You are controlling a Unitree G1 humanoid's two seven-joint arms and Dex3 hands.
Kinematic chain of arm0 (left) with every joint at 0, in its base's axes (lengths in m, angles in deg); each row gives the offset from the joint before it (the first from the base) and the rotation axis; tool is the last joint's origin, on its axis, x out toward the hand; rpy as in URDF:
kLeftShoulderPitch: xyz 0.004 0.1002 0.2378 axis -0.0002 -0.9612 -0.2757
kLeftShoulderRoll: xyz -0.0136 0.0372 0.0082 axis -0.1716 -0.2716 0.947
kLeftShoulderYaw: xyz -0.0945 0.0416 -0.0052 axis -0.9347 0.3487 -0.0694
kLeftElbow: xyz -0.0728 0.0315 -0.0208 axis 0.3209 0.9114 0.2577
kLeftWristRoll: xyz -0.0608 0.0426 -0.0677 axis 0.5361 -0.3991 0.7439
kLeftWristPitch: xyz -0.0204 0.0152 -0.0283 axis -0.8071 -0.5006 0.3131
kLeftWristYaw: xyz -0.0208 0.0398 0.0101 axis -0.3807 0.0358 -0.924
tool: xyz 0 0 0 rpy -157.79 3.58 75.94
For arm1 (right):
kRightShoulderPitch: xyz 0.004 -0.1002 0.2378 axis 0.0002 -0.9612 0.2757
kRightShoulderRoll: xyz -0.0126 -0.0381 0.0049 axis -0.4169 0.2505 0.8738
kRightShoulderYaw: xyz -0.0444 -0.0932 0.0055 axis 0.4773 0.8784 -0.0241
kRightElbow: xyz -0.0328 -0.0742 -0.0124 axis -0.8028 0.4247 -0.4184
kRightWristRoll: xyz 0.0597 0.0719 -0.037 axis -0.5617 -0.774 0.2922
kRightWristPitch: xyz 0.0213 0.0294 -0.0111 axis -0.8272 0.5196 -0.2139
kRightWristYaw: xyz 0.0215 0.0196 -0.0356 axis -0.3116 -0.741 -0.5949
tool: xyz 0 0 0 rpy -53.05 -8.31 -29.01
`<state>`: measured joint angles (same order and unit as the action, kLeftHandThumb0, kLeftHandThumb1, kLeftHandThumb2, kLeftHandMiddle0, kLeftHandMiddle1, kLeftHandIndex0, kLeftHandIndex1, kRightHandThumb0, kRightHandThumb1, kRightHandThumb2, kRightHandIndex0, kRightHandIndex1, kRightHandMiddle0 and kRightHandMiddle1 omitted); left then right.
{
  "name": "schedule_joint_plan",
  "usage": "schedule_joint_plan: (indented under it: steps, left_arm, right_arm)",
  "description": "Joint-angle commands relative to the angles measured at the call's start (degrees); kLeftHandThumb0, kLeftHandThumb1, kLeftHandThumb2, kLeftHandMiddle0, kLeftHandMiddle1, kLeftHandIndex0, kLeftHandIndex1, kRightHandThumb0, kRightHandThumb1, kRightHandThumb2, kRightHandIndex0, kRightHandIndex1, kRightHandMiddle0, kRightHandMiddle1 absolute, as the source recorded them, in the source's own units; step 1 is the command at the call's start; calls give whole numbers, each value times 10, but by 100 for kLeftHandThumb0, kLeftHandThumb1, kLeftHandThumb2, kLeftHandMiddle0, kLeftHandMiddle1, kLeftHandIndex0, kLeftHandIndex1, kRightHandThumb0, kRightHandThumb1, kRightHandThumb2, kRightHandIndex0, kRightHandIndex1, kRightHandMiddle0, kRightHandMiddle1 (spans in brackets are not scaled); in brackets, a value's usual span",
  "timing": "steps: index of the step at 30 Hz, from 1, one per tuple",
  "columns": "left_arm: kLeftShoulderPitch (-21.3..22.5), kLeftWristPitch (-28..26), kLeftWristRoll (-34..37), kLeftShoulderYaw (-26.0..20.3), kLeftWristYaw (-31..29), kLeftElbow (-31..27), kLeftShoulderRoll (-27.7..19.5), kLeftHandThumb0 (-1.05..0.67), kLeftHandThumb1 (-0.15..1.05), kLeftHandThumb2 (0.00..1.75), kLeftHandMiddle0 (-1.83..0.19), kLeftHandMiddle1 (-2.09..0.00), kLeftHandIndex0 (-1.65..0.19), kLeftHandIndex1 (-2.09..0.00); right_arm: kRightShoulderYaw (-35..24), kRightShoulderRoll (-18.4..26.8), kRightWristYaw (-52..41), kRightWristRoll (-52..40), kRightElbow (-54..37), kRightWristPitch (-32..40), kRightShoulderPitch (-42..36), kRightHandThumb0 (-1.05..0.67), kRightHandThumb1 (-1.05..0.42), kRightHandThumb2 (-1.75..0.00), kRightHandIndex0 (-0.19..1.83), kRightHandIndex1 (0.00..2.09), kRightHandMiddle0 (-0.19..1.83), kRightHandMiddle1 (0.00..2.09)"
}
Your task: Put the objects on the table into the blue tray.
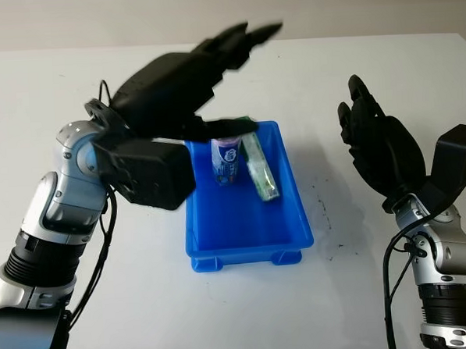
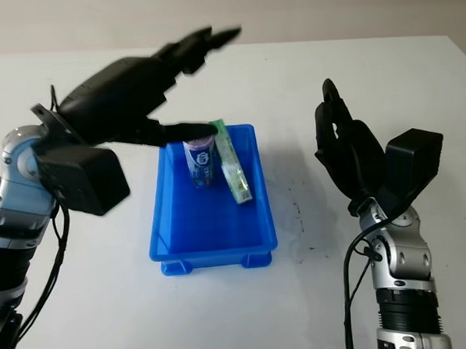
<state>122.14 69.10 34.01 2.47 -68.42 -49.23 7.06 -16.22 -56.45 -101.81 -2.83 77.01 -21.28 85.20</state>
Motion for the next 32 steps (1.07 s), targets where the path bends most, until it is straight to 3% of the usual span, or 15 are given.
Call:
schedule_joint_plan:
  steps: [1,7,10,14,16,22,32]
  left_arm:
    - [15,-18,25,-33,17,-2,11,-66,105,45,5,-6,13,-18]
    - [23,-96,183,-151,78,18,70,-63,105,55,15,-3,18,-14]
    - [8,-94,243,-205,108,48,83,-69,105,58,17,-3,19,-6]
    - [-30,-66,264,-243,151,99,94,-71,105,65,18,-2,19,0]
    - [-72,-67,275,-247,160,110,108,-72,105,68,19,-1,19,0]
    - [-136,-64,276,-232,170,135,132,-72,105,70,19,0,19,0]
    - [-148,-56,283,-209,155,157,139,-73,105,68,19,0,19,0]
  right_arm:
    - [-4,-1,0,-2,-2,-8,6,-73,-105,-67,-19,0,-19,0]
    - [-6,-8,11,-2,-1,-13,13,-74,-105,-67,-19,0,-19,0]
    - [-6,-8,15,0,3,-18,22,-76,-105,-68,-19,0,-19,0]
    - [-8,-9,27,1,15,-22,47,-78,-105,-70,-19,0,-19,0]
    - [-8,-13,34,2,25,-30,65,-79,-105,-72,-19,0,-19,0]
    - [-1,-21,42,14,55,-65,86,-81,-105,-74,-19,0,-19,0]
    - [2,-27,46,22,64,-70,93,-80,-105,-75,-19,0,-19,0]
